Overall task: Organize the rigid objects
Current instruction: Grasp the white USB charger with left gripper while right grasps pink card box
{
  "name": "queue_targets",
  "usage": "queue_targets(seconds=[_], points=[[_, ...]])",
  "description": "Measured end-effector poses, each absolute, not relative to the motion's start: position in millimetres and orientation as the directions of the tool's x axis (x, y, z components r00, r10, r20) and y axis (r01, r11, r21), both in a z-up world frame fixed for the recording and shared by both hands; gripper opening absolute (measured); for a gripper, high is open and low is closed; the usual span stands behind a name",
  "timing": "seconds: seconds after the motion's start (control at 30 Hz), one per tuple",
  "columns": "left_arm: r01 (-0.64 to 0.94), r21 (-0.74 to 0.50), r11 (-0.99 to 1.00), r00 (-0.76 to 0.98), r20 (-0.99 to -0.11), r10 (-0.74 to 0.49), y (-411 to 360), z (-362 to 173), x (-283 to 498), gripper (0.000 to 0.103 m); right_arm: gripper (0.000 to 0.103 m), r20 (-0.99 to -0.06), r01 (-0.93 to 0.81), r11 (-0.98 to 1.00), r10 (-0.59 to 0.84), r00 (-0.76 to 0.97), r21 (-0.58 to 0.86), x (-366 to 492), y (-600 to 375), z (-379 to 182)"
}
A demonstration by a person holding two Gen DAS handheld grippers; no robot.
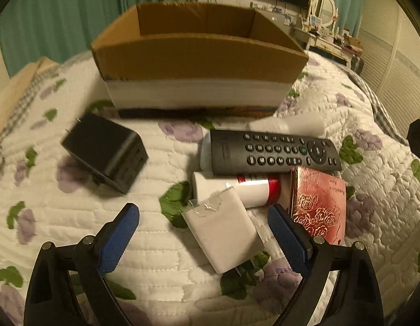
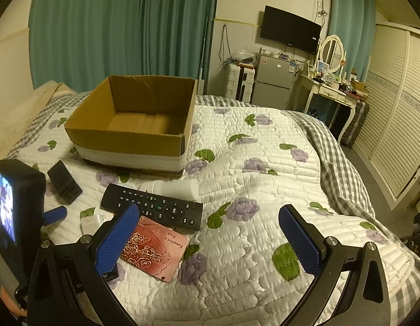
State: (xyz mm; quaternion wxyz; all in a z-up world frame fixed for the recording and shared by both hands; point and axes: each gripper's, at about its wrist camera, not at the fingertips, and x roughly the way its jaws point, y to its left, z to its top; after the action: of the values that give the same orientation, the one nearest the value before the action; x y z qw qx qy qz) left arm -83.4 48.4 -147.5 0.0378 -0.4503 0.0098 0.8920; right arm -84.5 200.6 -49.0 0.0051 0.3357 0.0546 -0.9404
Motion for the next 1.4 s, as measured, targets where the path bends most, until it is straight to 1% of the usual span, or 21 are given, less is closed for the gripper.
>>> queue_targets(seconds=[0.07,0.13,0.2,0.33,0.47,0.53,0.67,0.77,0.9,1.0,1.07,1.1,1.23,1.4], points=[[-0.093,-0.023,-0.995,-0.583,-0.809,0.073,50,-149,-84,0.088,0.103,-0.635,0.048,-0.994,0.029,-0.772,-0.103,-86,199,-51],[-0.115,-0.061,-0.991,-0.559,-0.821,0.116,49,-152,-85,0.056,0.103,-0.639,0.048,-0.993,0.031,-0.769,-0.107,-87,197,-53],[-0.116,-0.095,-0.989,-0.547,-0.824,0.143,46,-152,-84,0.055,0.103,-0.641,0.047,-0.993,0.036,-0.766,-0.112,-87,197,-54],[-0.121,-0.098,-0.988,-0.572,-0.806,0.15,38,-136,-71,0.051,0.103,-0.644,0.047,-0.991,0.044,-0.764,-0.123,-88,196,-56],[-0.119,0.001,-0.993,-0.622,-0.78,0.074,32,-118,-59,0.049,0.103,-0.656,0.05,-0.99,0.048,-0.753,-0.13,-90,193,-61],[-0.113,0.022,-0.993,-0.638,-0.768,0.056,27,-109,-57,0.048,0.103,-0.668,0.056,-0.989,0.05,-0.742,-0.136,-91,188,-67],[-0.092,0.049,-0.995,-0.66,-0.751,0.024,19,-101,-59,0.046,0.103,-0.722,0.096,-0.988,0.02,-0.692,-0.119,-99,172,-86],[-0.084,0.042,-0.996,-0.664,-0.748,0.024,14,-99,-62,0.045,0.103,-0.772,0.115,-0.989,-0.005,-0.636,-0.088,-109,161,-107],[-0.087,0.026,-0.996,-0.66,-0.75,0.039,11,-101,-65,0.044,0.103,-0.827,0.083,-0.996,-0.025,-0.561,-0.026,-125,158,-128],[-0.094,0.018,-0.995,-0.659,-0.751,0.049,11,-103,-64,0.044,0.103,-0.842,0.068,-0.998,-0.021,-0.539,-0.019,-130,159,-137],[-0.099,0.016,-0.995,-0.659,-0.751,0.054,11,-103,-64,0.044,0.095,-0.854,0.067,-0.998,-0.02,-0.52,-0.017,-134,158,-145],[-0.1,0.014,-0.995,-0.659,-0.75,0.056,11,-103,-64,0.044,0.083,-0.861,0.071,-0.997,-0.031,-0.508,-0.005,-136,158,-148],[-0.103,0.018,-0.994,-0.664,-0.746,0.055,12,-101,-61,0.043,0.079,-0.862,0.083,-0.997,-0.04,-0.505,-0.002,-132,156,-147],[-0.115,0.018,-0.993,-0.686,-0.725,0.066,16,-87,-53,0.043,0.076,-0.824,0.118,-0.992,-0.038,-0.565,-0.035,-117,153,-123]])
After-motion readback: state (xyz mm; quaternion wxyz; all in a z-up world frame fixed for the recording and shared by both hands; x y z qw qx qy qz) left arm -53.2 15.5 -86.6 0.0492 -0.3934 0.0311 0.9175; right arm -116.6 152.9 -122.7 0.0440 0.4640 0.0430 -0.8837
